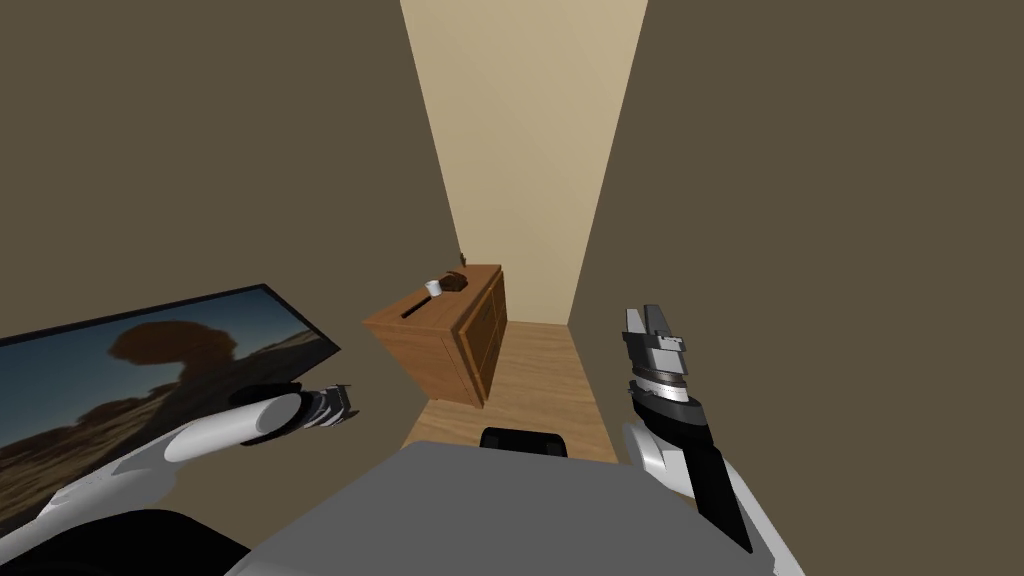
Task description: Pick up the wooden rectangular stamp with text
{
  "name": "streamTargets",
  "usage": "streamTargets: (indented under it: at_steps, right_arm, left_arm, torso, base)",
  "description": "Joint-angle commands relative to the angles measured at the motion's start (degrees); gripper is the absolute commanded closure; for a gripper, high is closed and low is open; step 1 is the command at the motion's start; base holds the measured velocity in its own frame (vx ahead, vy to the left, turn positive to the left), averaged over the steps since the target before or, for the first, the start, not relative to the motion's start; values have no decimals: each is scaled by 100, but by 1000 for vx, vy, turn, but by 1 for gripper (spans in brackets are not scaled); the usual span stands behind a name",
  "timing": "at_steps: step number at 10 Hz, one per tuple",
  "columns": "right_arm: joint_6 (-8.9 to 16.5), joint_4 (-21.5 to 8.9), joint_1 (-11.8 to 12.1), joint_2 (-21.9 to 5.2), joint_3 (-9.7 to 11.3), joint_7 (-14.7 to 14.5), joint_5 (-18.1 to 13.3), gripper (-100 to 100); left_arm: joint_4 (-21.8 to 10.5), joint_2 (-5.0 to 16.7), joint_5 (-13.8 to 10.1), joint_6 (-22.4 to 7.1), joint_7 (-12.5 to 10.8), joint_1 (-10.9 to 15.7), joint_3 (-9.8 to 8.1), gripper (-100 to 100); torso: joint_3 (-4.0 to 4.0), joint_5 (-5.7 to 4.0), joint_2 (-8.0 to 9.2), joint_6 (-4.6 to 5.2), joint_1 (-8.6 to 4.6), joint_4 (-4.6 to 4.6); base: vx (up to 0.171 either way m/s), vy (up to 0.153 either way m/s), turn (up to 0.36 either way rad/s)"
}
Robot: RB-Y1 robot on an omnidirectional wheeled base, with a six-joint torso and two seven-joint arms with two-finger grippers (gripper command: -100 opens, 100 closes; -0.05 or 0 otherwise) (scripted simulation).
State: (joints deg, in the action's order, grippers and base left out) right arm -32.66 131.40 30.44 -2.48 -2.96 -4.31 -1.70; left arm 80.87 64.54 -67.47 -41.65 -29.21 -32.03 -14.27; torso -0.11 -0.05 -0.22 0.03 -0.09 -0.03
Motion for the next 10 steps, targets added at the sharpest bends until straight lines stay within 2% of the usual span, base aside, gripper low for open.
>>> streamTargets:
  at_steps: [1, 2, 3, 4, 5, 6, 7, 8, 9, 10]
  right_arm:
    - [0, 0, 0, 0, 0, 0, 0, 0]
    - [0, 0, 0, 0, 0, 0, 0, 0]
    - [0, 0, 0, 0, 0, 0, 0, 0]
    - [0, 0, 0, 0, 0, 0, 0, 0]
    - [0, 0, 0, 0, 0, 0, 0, 0]
    - [0, 0, 0, 0, 0, 0, 0, 0]
    - [0, 0, 0, 0, 0, 0, 0, 0]
    - [0, 0, 1, 0, 0, 0, 0, 0]
    - [0, 0, 1, 0, 0, 0, 0, 0]
    - [0, 0, 0, 0, 0, 0, 0, 0]
  left_arm:
    - [-167, 184, -154, -286, -75, 16, 8, -100]
    - [-396, 409, -379, -459, -192, 9, -17, -100]
    - [-486, 512, -473, -613, -192, 9, -17, -100]
    - [-486, 512, -473, -687, -192, 9, -17, -100]
    - [-734, 770, -725, -895, -307, 3, -37, -100]
    - [-803, 830, -787, -1056, -307, 3, -37, -100]
    - [-1058, 1044, -1012, -1215, -417, -1, -51, -100]
    - [-1115, 1136, -1094, -1369, -417, -1, -51, -100]
    - [-1115, 1136, -1094, -1415, -417, -1, -51, -100]
    - [-1394, 1387, -1343, -1630, -525, -3, -61, -100]
  torso:
    - [0, 0, 0, 0, 0, 0]
    - [-2, 2, -2, 0, 2, -1]
    - [-7, 2, -13, 1, 5, -3]
    - [-8, 2, -12, 0, 6, -3]
    - [-1, 3, 0, -1, 5, -1]
    - [-4, 1, -7, 2, 4, -2]
    - [-7, 3, -10, -1, 4, -3]
    - [-12, 2, -20, 2, 6, -5]
    - [-12, 3, -18, 0, 6, -5]
    - [-4, 4, -5, -2, 8, -2]
  base:
    - [52, -25, -18]
    - [83, -17, -59]
    - [73, -14, -33]
    - [30, -14, 7]
    - [63, -22, -54]
    - [75, -18, -41]
    - [101, -14, -75]
    - [89, -11, -37]
    - [43, -3, 10]
    - [82, 2, -74]
